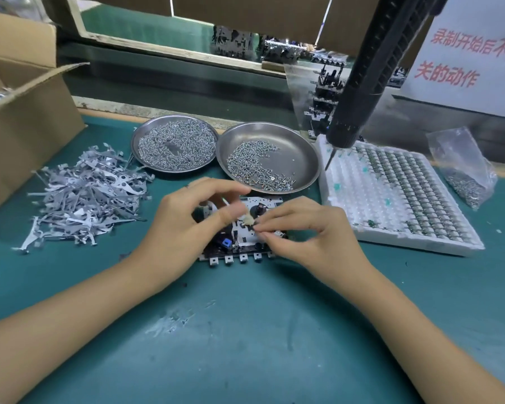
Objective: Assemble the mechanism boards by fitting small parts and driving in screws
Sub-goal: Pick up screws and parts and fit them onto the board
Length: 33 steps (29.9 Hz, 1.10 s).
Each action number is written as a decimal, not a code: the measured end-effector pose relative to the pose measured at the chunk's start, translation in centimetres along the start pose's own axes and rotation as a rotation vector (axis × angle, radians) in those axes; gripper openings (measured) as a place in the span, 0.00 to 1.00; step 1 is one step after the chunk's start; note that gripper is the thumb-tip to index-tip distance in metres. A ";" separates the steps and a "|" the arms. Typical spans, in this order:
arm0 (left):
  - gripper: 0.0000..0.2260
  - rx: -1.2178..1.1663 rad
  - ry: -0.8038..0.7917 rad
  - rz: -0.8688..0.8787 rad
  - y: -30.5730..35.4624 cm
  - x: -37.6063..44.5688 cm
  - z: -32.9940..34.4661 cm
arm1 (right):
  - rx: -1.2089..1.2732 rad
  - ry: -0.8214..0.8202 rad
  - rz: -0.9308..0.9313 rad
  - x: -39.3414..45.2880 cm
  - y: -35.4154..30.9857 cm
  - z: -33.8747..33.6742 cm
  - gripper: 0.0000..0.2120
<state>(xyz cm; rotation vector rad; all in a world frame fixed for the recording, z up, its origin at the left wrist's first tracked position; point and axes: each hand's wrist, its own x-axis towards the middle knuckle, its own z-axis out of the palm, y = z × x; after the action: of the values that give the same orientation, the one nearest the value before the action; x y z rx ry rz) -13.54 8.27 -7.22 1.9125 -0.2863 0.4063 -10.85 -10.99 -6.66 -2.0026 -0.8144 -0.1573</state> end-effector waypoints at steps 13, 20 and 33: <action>0.07 0.001 0.086 -0.070 -0.1 -0.1 0.3 | -0.194 -0.013 -0.209 -0.6 0.4 1.7 0.03; 0.12 0.359 -0.142 0.151 0.8 -0.9 0.0 | -0.190 -0.100 -0.213 -0.5 0.5 1.3 0.06; 0.15 0.459 -0.197 0.173 0.1 -1.1 0.4 | 0.090 -0.079 0.071 -0.4 -0.2 1.3 0.07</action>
<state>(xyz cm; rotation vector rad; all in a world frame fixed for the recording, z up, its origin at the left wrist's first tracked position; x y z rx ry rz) -14.53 7.83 -7.72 2.3928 -0.5265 0.4246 -11.55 -10.09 -7.39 -1.9599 -0.7845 -0.0006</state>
